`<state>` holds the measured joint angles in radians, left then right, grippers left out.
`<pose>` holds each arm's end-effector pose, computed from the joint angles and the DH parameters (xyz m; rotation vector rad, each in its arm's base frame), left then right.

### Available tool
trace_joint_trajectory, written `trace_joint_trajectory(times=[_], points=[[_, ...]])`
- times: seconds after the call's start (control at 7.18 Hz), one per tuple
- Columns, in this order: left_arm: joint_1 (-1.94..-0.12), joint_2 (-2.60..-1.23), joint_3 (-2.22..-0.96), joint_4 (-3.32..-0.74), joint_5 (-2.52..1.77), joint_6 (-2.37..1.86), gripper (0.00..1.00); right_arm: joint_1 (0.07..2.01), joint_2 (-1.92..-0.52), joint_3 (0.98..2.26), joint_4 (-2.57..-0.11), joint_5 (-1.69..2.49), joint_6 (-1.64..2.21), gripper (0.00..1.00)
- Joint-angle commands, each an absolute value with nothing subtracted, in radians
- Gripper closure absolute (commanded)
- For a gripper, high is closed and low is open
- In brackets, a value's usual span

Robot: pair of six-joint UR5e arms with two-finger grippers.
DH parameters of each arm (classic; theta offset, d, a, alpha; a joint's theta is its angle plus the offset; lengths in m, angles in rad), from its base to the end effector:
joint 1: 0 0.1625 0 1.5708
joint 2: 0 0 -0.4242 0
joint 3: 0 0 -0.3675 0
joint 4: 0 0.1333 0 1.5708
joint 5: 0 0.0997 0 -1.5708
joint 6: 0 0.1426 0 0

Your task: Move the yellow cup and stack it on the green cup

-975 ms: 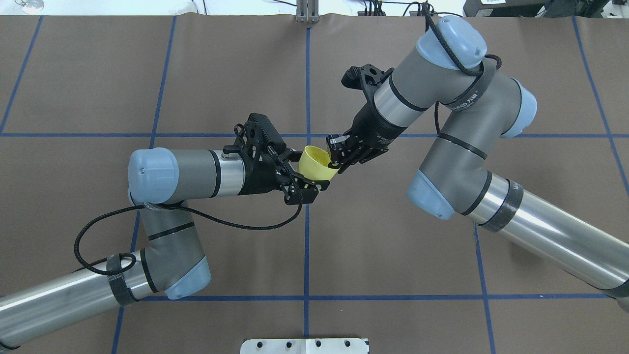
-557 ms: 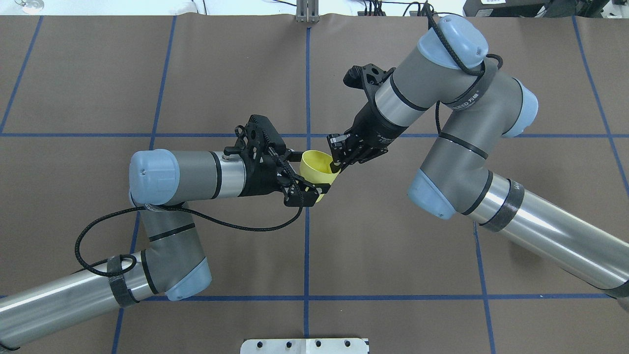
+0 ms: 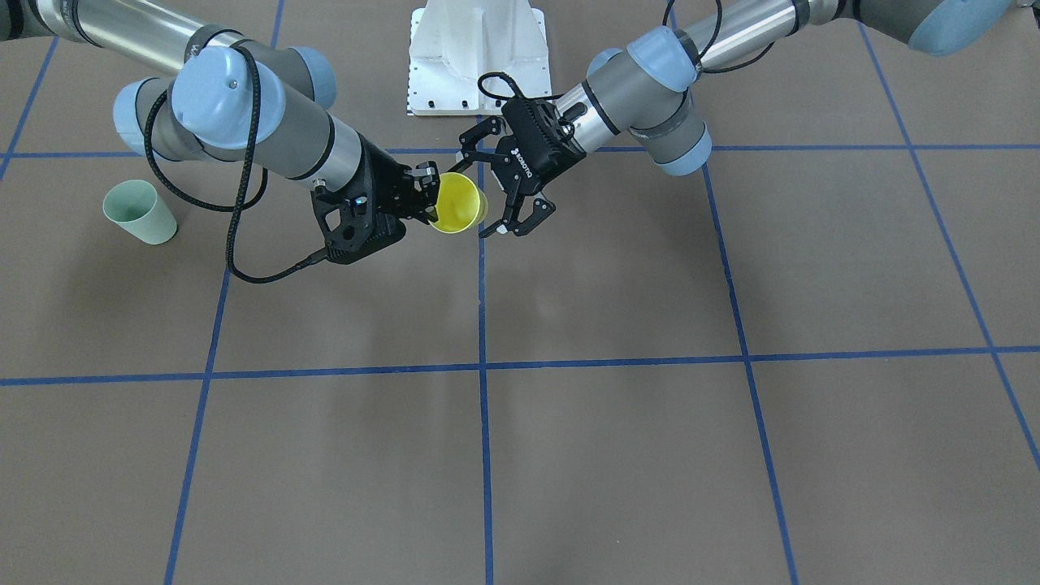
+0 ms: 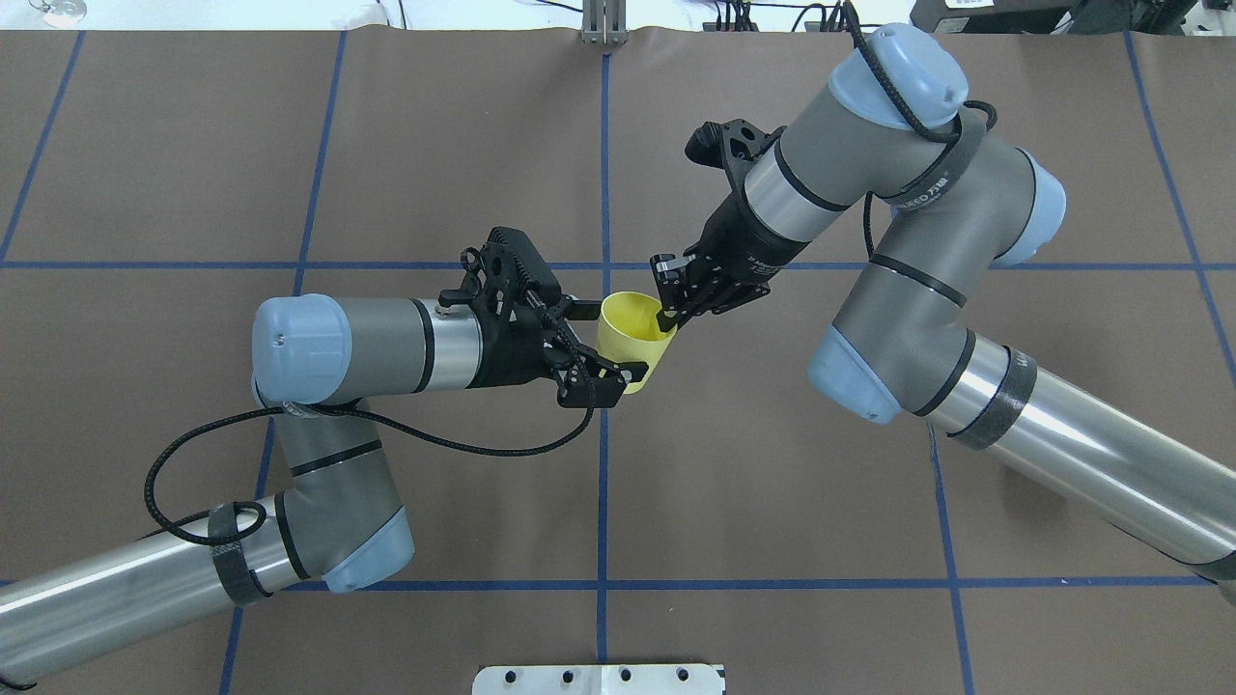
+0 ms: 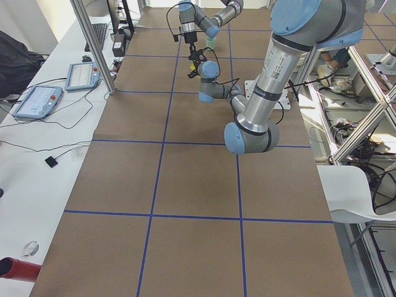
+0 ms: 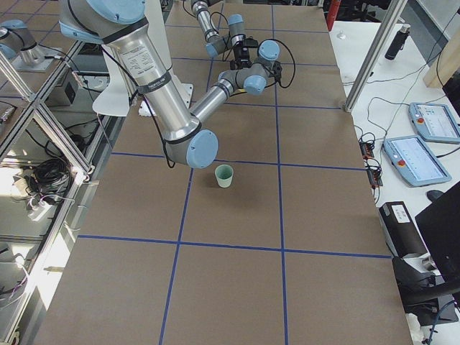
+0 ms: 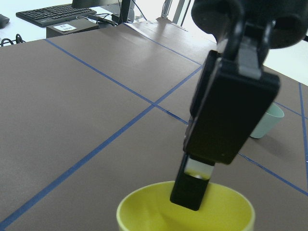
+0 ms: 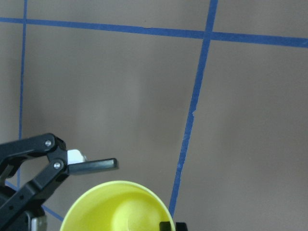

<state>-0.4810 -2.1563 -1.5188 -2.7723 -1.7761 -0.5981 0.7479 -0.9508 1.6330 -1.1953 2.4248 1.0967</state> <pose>0.5478 -0.4034 0.2080 1.0518 1.4136 0.5376 -0.4680 -0.4693 0.2352 -0.0629 -1.2436 -0.2134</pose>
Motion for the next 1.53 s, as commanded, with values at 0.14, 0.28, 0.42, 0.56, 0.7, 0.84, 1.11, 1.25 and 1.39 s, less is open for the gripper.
trace_joint_trajectory(times=[0.14, 0.28, 0.42, 0.56, 0.7, 0.84, 1.11, 1.25, 1.39], points=[[-0.482, -2.151, -1.520, -2.770, -1.776, -0.600, 0.00, 0.802, -0.973, 1.622, -1.204, 2.415, 1.106, 1.00], [-0.482, -2.149, -1.520, -2.769, -1.778, -0.600, 0.00, 0.834, -0.985, 1.621, -1.206, 2.395, 1.106, 1.00], [-0.488, -2.149, -1.520, -2.760, -1.804, -0.600, 0.00, 0.868, -0.994, 1.626, -1.206, 2.379, 1.106, 1.00], [-0.515, -2.158, -1.520, -2.672, -1.816, -0.600, 0.00, 0.914, -0.999, 1.647, -1.206, 2.312, 1.106, 1.00], [-0.544, -2.161, -1.548, -2.563, -1.842, -0.600, 0.00, 0.945, -1.031, 1.685, -1.207, 2.272, 1.104, 1.00], [-0.575, -2.161, -1.612, -2.408, -1.850, -0.600, 0.00, 0.960, -1.086, 1.754, -1.207, 2.216, 1.101, 1.00], [-0.638, -2.161, -1.722, -2.172, -1.850, -0.600, 0.00, 0.954, -1.236, 1.906, -1.251, 2.095, 1.037, 1.00], [-0.678, -2.161, -1.745, -2.079, -1.851, -0.600, 0.00, 0.934, -1.323, 1.987, -1.296, 2.009, 0.950, 1.00], [-0.696, -2.161, -1.744, -2.062, -1.861, -0.598, 0.00, 0.924, -1.388, 2.059, -1.372, 1.964, 0.858, 1.00]])
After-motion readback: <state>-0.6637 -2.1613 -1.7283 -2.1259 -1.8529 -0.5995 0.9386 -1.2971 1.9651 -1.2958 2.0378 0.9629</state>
